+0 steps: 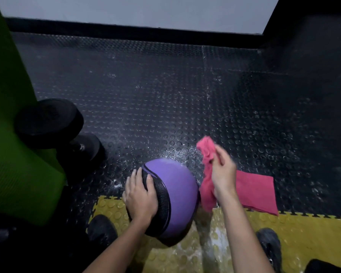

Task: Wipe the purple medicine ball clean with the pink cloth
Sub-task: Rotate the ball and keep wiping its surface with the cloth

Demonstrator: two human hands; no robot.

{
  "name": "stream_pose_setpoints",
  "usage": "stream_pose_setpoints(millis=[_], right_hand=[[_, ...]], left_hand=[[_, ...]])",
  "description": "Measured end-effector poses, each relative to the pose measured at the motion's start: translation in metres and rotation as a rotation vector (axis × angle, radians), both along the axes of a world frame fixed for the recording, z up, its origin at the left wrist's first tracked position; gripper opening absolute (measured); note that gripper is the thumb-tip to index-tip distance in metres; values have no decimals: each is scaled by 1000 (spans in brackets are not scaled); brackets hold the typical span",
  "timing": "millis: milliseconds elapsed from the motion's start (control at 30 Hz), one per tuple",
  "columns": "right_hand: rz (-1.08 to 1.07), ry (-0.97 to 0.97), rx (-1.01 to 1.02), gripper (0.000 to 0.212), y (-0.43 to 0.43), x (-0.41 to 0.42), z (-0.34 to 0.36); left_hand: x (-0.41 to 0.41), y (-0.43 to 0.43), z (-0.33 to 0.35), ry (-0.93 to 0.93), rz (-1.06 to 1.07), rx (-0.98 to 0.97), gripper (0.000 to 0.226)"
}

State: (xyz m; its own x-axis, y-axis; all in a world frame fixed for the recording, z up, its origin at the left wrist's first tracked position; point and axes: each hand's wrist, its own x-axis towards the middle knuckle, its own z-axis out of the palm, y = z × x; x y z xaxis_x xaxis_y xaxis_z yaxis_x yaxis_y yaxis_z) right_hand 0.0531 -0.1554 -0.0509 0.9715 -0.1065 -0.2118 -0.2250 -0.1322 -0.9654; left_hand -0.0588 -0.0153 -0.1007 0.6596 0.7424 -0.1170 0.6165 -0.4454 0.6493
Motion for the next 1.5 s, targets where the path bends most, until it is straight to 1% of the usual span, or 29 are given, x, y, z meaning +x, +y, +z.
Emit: stream_pose_setpoints(millis=[67,167,233,267,300,333,367,467,567,633,667,733,767,833,867,933,967,1033,1067,1133,1200,1267,1300,1333,1367,1400,1433,1467,1500], right_hand=[[62,-165,26,35,1,1,31],[279,-331,-100,33,10,-14,48],[478,-404,-285,30,26,-39,30],[568,-410,-422,29,33,-53,16],[632,-432,-573,31,38,-67,-1],[651,-467,-691,34,40,-78,-16],[653,-473,-742,36,42,-85,-24],[656,-466,-760,37,40,-81,-30],[774,-480,-827,42,50,-62,-22],[908,-324,-761,38,67,-37,-13],[934,-273,-744,35,76,-26,-12],[933,-249,-771,33,87,-14,-12],[923,-276,-803,34,87,-19,-14],[785,-438,-856,36,75,-47,-22],[697,-495,-844,35,66,-65,-25],[588,-551,-795,34,48,-95,-28],[548,-557,-787,34,46,-96,-29],[520,-534,-845,35,56,-84,-21],[569,-492,-879,36,63,-73,-17],[764,-345,-868,34,82,-42,-10],[885,-257,-861,34,94,-17,-11],[951,-256,-845,34,98,-10,-13],[967,-305,-830,33,94,-15,-15],[936,-403,-779,32,87,-25,-19],[851,-509,-697,31,77,-39,-24],[706,-570,-616,29,64,-51,-31],[529,-549,-538,27,51,-58,-38],[367,-429,-476,24,37,-60,-45],[235,-219,-408,23,24,-58,-50]], left_hand=[[-4,3,0,-36,5,-11,69],[-8,11,-1,-105,17,-57,70],[-6,19,0,-132,46,-155,59],[0,23,2,-121,84,-231,49],[7,26,3,-85,139,-288,40],[14,26,3,-33,190,-306,36],[18,24,3,17,210,-287,38],[15,15,0,67,153,-182,46],[9,12,-4,56,103,-112,44],[10,12,-5,67,79,-91,44],[11,12,-5,71,70,-92,44],[10,14,-5,59,82,-111,44],[10,17,-6,46,101,-126,43],[11,23,-6,31,132,-168,42],[11,25,-5,33,140,-186,41],[12,24,-4,20,135,-191,40],[12,22,-3,10,115,-173,40],[9,18,-3,6,57,-125,42],[8,17,-4,1,33,-107,47],[6,15,-5,-7,24,-92,61],[2,12,-6,-22,27,-78,65],[-3,14,-10,-38,29,-86,65],[-6,17,-12,-52,28,-99,66],[-9,19,-14,-66,24,-117,68],[-12,22,-15,-78,18,-133,70],[-13,23,-16,-86,13,-142,69],[-14,23,-16,-93,6,-143,66],[-14,22,-14,-96,-10,-138,62],[-14,21,-13,-98,-39,-124,60]])
